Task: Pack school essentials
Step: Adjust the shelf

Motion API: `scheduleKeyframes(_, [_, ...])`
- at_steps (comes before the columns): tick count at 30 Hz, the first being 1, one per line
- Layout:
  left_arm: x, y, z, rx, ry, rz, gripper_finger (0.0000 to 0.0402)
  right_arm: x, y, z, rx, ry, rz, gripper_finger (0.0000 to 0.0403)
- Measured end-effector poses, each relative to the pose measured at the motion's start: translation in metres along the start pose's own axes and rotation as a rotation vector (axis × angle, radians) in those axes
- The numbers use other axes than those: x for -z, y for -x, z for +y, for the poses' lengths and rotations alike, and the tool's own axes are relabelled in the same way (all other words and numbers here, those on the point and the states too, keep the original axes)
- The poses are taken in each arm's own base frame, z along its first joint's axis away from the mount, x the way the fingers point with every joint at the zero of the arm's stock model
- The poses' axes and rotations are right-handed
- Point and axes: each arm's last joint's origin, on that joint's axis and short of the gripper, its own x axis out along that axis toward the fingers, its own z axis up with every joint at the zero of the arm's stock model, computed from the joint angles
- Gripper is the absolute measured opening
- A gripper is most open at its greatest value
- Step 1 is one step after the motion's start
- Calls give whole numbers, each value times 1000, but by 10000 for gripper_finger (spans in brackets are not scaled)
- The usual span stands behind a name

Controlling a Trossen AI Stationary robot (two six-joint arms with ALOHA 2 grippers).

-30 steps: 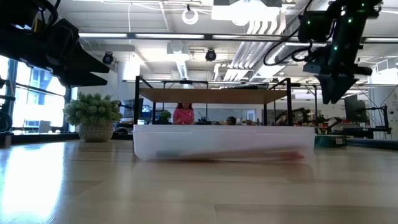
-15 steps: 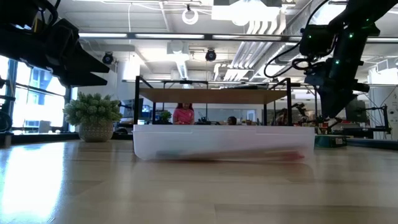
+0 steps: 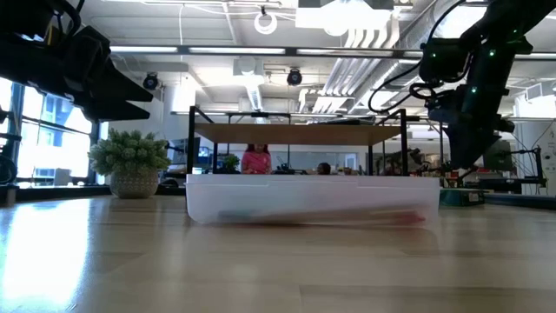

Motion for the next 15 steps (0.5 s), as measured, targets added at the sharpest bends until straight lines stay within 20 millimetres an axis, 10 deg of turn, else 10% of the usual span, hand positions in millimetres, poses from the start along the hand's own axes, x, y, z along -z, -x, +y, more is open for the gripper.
scheduleKeyframes(15, [0,0,0,0,0,0,394,-1,0,-1,49,-24,-19,391])
